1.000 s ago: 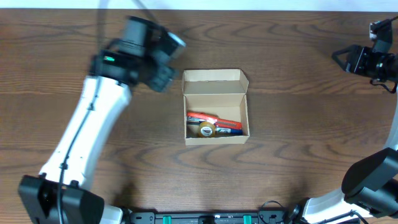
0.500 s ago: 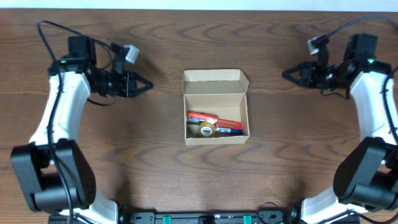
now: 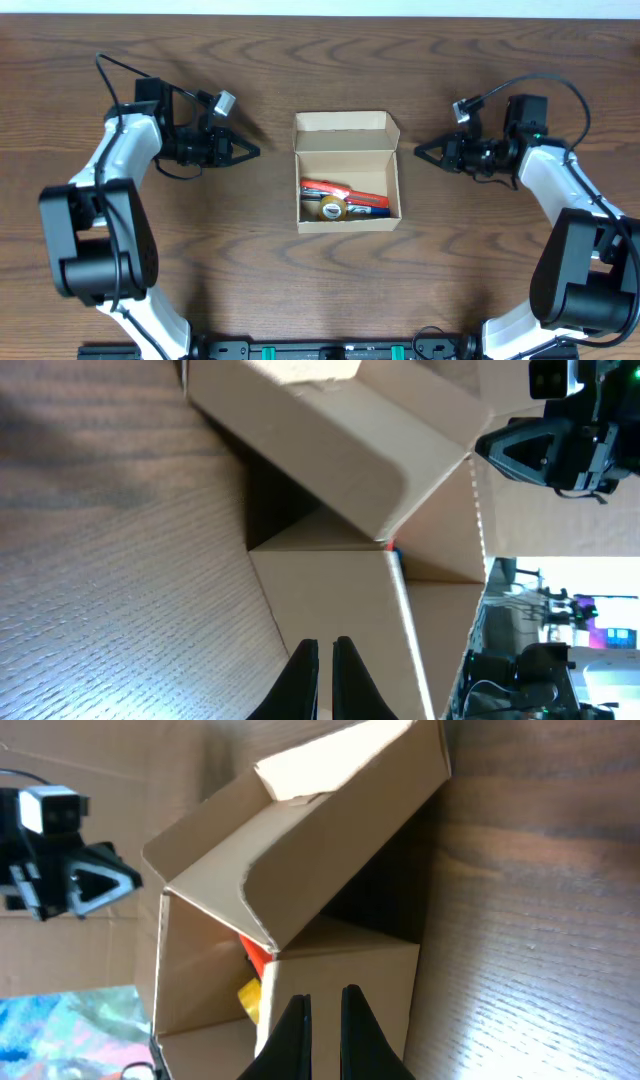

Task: Pack container
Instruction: 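Raise the left arm and bring both grippers beside the box lid flaps, then push the box lid flaps upward with both grippers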

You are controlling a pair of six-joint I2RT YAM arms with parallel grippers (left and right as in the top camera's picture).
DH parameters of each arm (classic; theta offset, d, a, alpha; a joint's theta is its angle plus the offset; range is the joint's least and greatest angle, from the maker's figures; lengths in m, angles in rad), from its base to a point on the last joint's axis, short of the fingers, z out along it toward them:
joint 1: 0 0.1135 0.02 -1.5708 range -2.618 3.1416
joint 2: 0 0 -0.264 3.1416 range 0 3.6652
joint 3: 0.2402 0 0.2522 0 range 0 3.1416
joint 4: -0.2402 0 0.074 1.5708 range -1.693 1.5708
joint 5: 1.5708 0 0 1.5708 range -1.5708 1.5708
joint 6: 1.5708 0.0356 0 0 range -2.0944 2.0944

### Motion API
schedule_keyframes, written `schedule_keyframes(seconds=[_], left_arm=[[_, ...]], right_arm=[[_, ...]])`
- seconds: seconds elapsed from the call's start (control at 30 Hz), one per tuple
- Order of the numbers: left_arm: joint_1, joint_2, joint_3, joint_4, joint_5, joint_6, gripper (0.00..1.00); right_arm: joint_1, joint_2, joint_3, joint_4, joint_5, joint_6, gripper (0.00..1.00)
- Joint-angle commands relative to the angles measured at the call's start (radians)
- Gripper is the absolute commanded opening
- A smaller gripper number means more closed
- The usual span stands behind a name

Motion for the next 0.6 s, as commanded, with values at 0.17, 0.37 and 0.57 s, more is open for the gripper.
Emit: schedule_keyframes(seconds=[0.17, 0.37, 0.57], left_arm=[[-0.008, 0.12, -0.006, 0.019, 0.085, 0.02, 0.06], [-0.008, 0.166, -0.006, 0.077, 0.106, -0.048, 0.06], [-0.008, 0.166, -0.006, 0.085, 0.107, -0.063, 0.06]], right_arm=[[0.034, 0.009, -0.087, 0.129, -0.035, 0.182, 0.01], [0.058, 0.016, -0.121, 0.246, -0.031, 0.271, 0.01], [0.062, 0.104, -0.121, 0.319, -0.042, 0.324, 0.01]])
